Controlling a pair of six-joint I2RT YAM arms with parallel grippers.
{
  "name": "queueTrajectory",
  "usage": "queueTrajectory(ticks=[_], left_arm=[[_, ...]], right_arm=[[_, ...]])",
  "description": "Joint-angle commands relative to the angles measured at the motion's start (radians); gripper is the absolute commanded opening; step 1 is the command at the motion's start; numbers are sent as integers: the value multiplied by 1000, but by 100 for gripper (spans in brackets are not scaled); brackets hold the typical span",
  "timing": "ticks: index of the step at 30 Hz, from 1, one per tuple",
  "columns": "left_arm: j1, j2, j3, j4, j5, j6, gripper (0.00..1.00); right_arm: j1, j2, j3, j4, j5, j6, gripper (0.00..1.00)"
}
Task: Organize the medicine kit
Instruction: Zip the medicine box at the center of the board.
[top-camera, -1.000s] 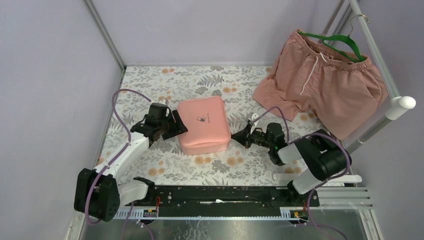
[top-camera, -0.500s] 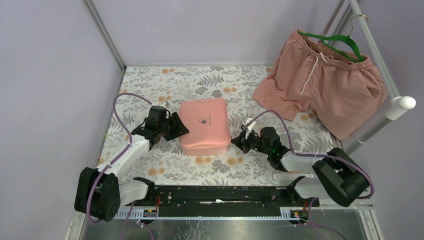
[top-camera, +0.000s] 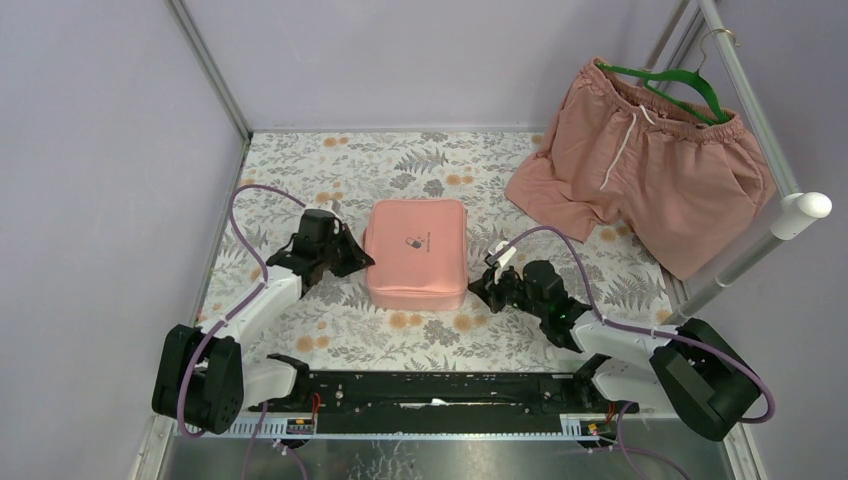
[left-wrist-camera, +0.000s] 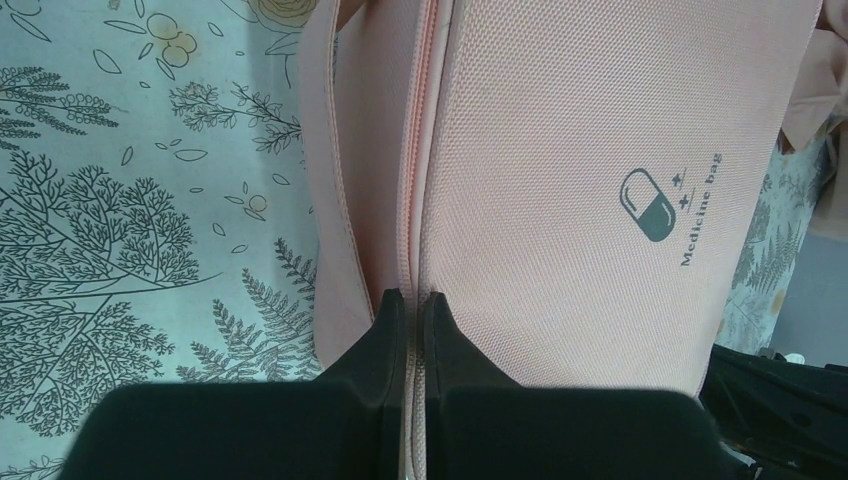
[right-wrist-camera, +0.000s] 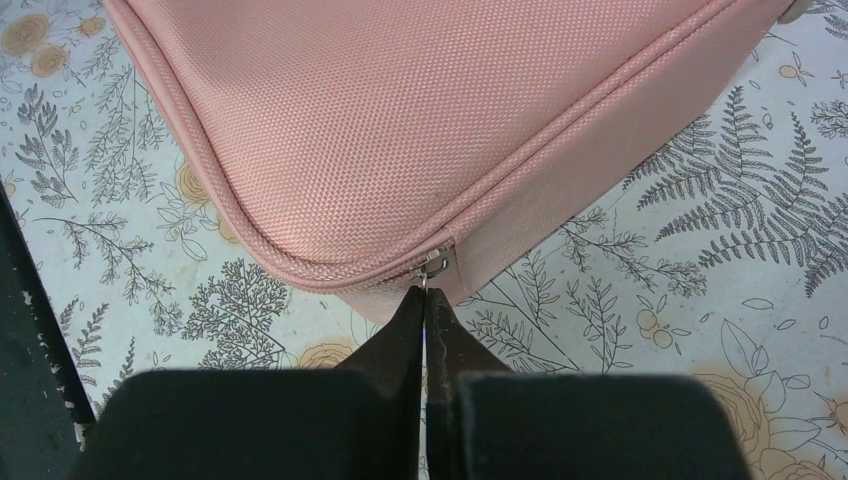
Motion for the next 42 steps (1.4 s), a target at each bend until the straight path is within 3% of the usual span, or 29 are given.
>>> queueTrajectory(ticks=[1, 6, 18, 30, 42], left_arm=[[-3, 17, -33, 8, 5, -18, 0], [-3, 8, -42, -2, -67, -74, 0], [-2, -1, -14, -44, -152, -107, 0], [-2, -11, -13, -52, -167, -114, 0], [1, -25, -12, -82, -226, -139, 0]], right_arm=[[25, -29, -3, -37, 14, 18, 0], [69, -62, -9, -81, 66, 50, 0], [199, -172, 39, -372, 192, 149, 0], [460, -87, 108, -382, 336, 200, 0], [524, -123, 116, -466, 459, 288, 0]])
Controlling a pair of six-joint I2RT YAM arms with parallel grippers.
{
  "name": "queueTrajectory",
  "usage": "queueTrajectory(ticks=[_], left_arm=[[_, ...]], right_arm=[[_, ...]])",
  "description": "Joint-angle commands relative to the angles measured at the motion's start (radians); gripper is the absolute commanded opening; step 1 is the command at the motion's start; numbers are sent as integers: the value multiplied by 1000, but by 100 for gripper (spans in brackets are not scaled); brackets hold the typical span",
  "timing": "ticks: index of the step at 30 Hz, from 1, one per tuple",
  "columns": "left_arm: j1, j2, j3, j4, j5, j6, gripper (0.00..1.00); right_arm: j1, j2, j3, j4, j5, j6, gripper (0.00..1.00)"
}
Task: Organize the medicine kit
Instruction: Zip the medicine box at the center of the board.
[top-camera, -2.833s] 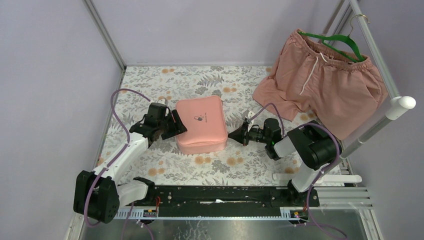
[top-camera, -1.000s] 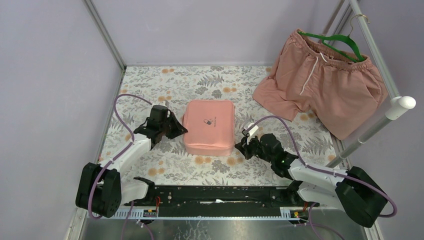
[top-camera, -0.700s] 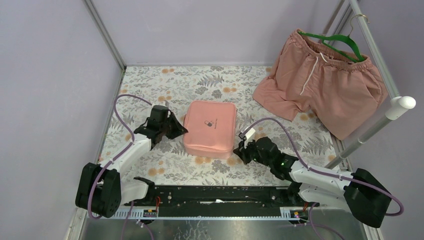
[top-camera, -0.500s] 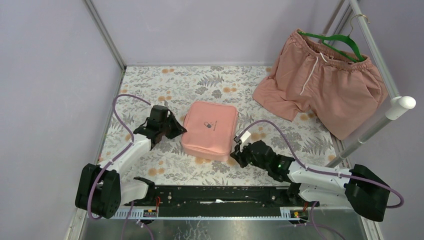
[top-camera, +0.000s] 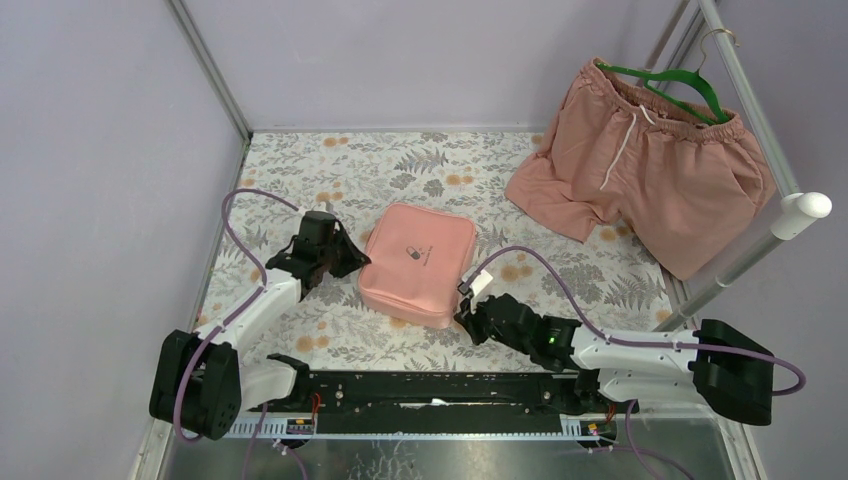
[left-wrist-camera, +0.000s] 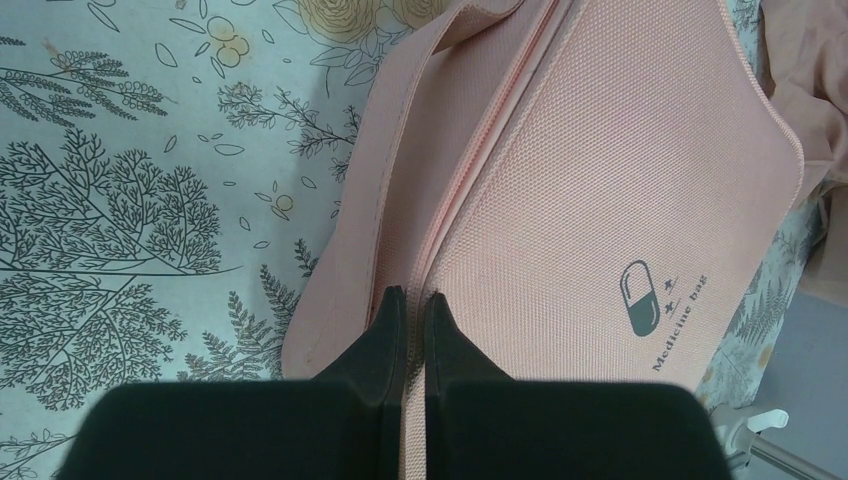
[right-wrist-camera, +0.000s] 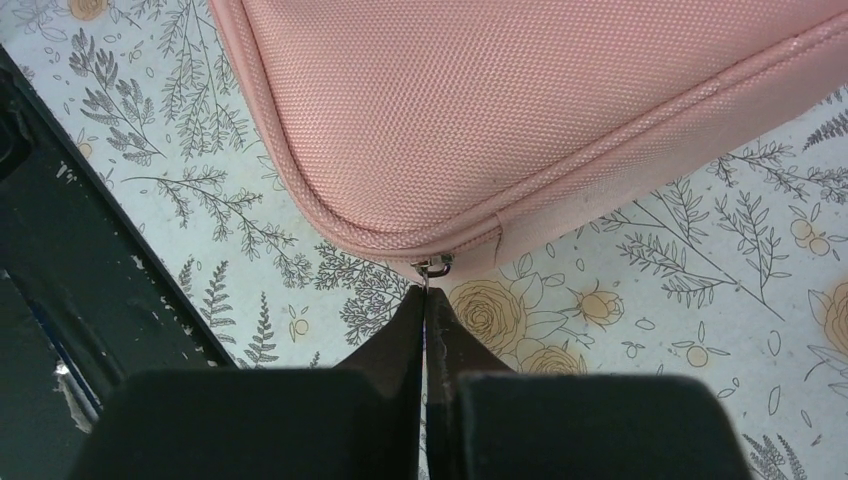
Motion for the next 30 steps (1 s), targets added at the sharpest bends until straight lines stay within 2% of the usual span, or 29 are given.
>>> queueTrajectory(ticks=[1, 6, 11, 16, 17, 21, 25, 30], left_arm=[[9, 2, -4, -71, -111, -53, 0], [14, -22, -4, -86, -112, -56, 0], [14, -102, 10, -91, -80, 31, 0], [13, -173, 15, -127, -54, 89, 0], [12, -178, 13, -132, -44, 89, 3], [13, -220, -3, -159, -55, 81, 27], [13, -258, -16, -182, -66, 74, 46], [12, -274, -8, -187, -19, 99, 56]], right_arm=[[42, -23, 23, -134, -21, 70, 0], [42, -41, 33, -189, 11, 159, 0], [42, -76, 5, -157, 90, 219, 0], [6, -56, 9, -111, 105, 190, 0], [-14, -47, 8, -97, 86, 183, 0], [-121, -28, 5, -50, -4, 133, 0], [-216, 4, 39, -38, -98, 25, 0], [-329, 110, 119, -15, -225, -120, 0]])
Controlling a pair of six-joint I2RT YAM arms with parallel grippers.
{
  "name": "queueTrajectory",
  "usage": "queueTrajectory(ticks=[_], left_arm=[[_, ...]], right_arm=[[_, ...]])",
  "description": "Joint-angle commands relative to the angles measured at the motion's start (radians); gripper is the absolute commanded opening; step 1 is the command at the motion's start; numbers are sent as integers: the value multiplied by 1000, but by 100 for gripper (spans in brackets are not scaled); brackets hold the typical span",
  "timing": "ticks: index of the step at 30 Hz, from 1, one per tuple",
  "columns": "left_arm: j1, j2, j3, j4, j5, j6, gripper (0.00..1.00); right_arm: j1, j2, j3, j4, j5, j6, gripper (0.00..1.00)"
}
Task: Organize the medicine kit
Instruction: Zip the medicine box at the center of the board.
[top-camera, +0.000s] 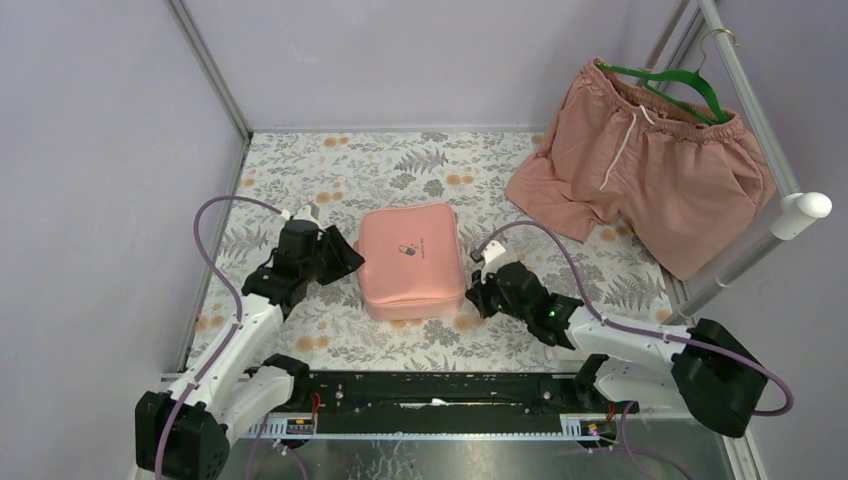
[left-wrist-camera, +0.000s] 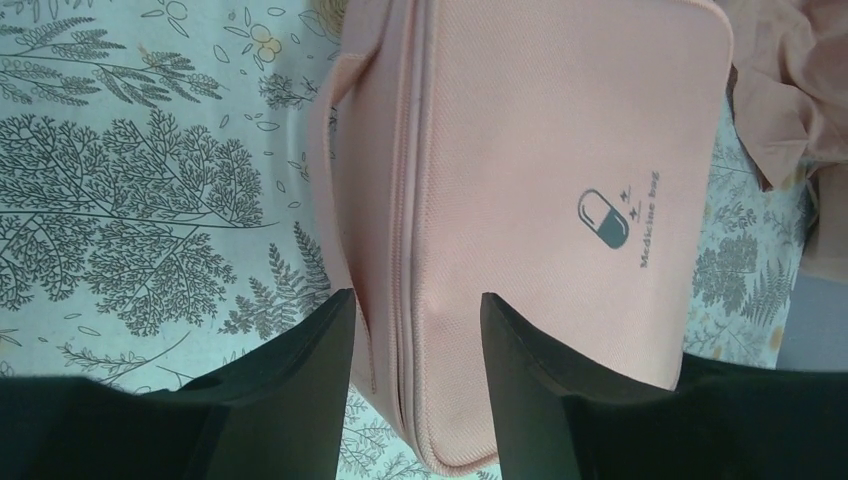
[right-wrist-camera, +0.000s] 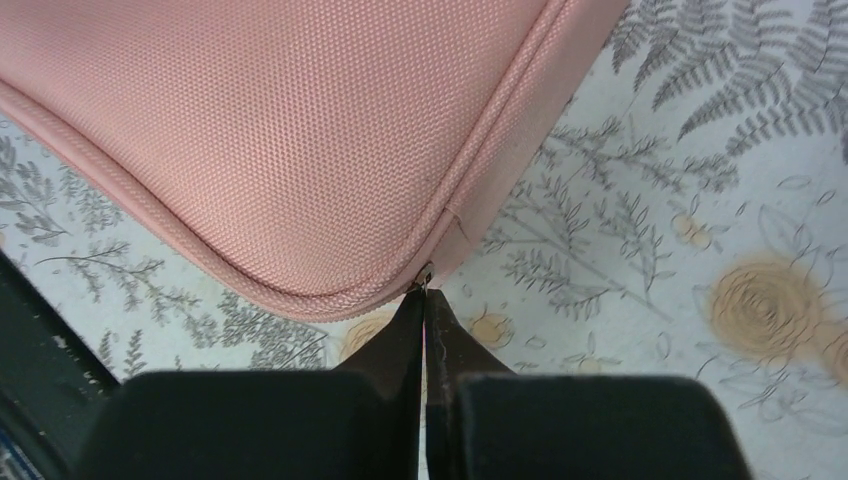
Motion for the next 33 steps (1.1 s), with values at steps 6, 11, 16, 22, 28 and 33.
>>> queueTrajectory(ticks=[6, 11, 16, 22, 28, 33], left_arm=[[-47, -44, 65, 36, 85, 180, 59], [-199, -97, 80, 132, -5, 373, 69], [-414, -114, 68, 214, -58, 640, 74], [-601, 72, 134, 173, -105, 884, 73], [-759, 233, 146, 158, -310, 1039, 69], [-780, 266, 133, 139, -330, 1053, 65]], right_arm=[[-258, 228, 208, 49, -329, -273, 0], [-313, 333, 318, 6, -497, -327, 0], [-313, 359, 340, 11, -526, -321, 0], [-313, 347, 304, 26, -526, -317, 0], [-316, 343, 281, 33, -527, -315, 0], [-322, 340, 276, 31, -532, -320, 0]])
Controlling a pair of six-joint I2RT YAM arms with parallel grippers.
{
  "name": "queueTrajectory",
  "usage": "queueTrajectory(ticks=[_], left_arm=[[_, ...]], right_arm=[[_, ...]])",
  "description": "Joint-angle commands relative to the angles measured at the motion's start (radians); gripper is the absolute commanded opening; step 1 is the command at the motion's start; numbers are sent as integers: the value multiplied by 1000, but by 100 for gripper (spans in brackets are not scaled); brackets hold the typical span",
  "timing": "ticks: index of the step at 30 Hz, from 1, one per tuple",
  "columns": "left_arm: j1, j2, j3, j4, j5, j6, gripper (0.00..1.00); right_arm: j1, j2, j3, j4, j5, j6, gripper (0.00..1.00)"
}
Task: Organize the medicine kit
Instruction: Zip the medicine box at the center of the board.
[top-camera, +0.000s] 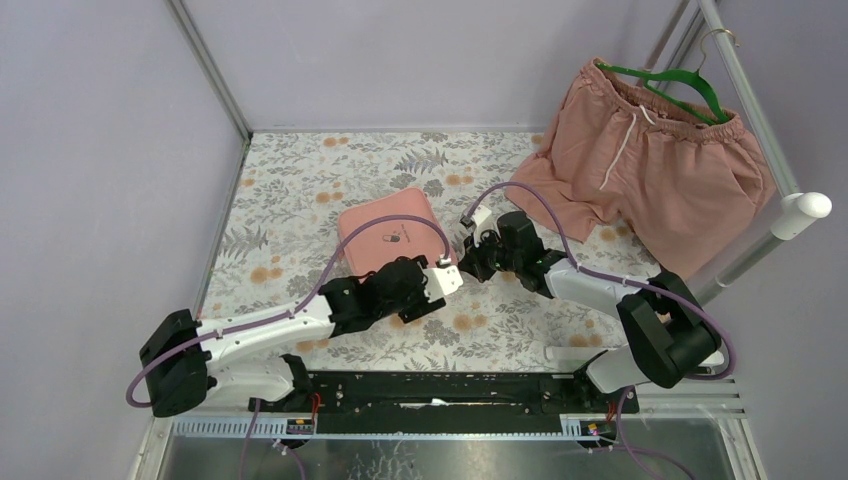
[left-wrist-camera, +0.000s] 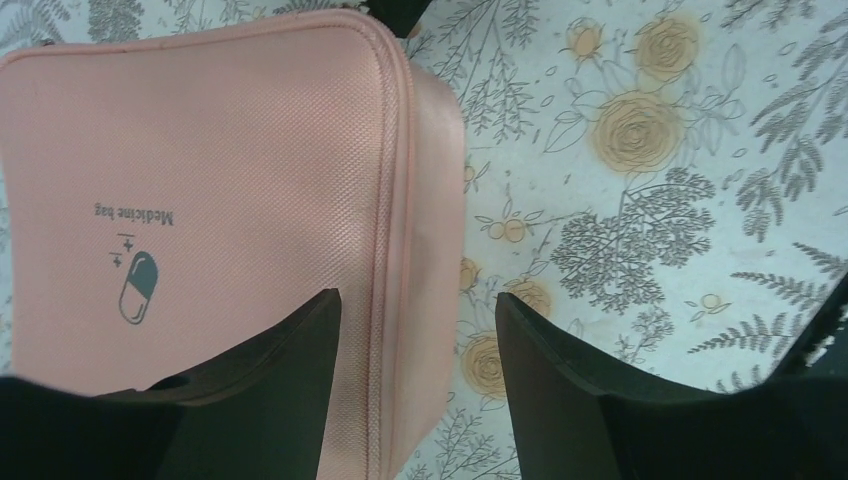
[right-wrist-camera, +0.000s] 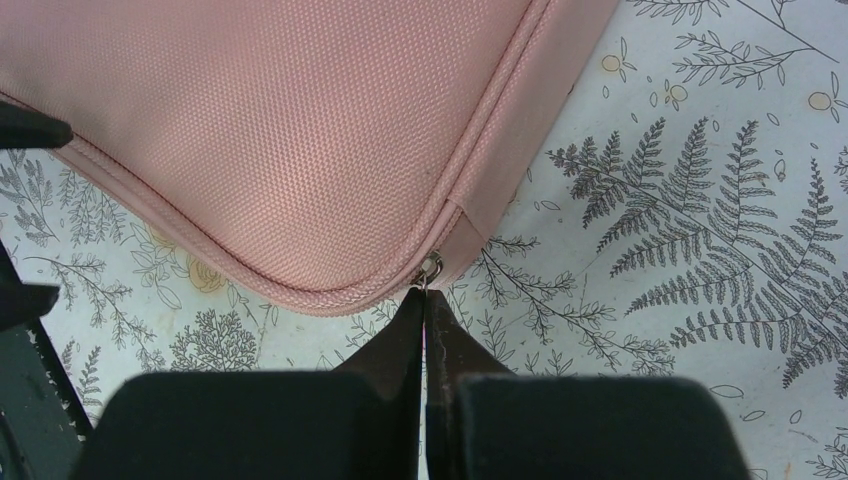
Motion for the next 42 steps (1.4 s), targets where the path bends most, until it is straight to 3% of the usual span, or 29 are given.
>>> queueTrajectory(ticks=[1, 5, 15, 27, 31, 33, 42], left_arm=[[-12, -3, 8, 7, -85, 74, 64], [-15, -1, -14, 4, -110, 72, 58], [-34, 17, -58, 0, -138, 66, 57], [-34, 138, -53, 28, -196, 70, 29], [-34, 171, -38, 23, -216, 53, 9], [-33, 180, -28, 20, -218, 39, 4], [-10, 195, -16, 25, -176, -11, 0]], right_arm=[[-4, -17, -9, 27, -41, -14, 0], [-6, -16, -11, 33, -47, -10, 0], [-5, -27, -45, 62, -53, 10, 0], [-5, -52, -94, 113, -53, 53, 0], [-5, -63, -108, 117, -53, 55, 0], [-5, -75, -117, 118, -42, 58, 0], [16, -180, -250, 167, 64, 122, 0]])
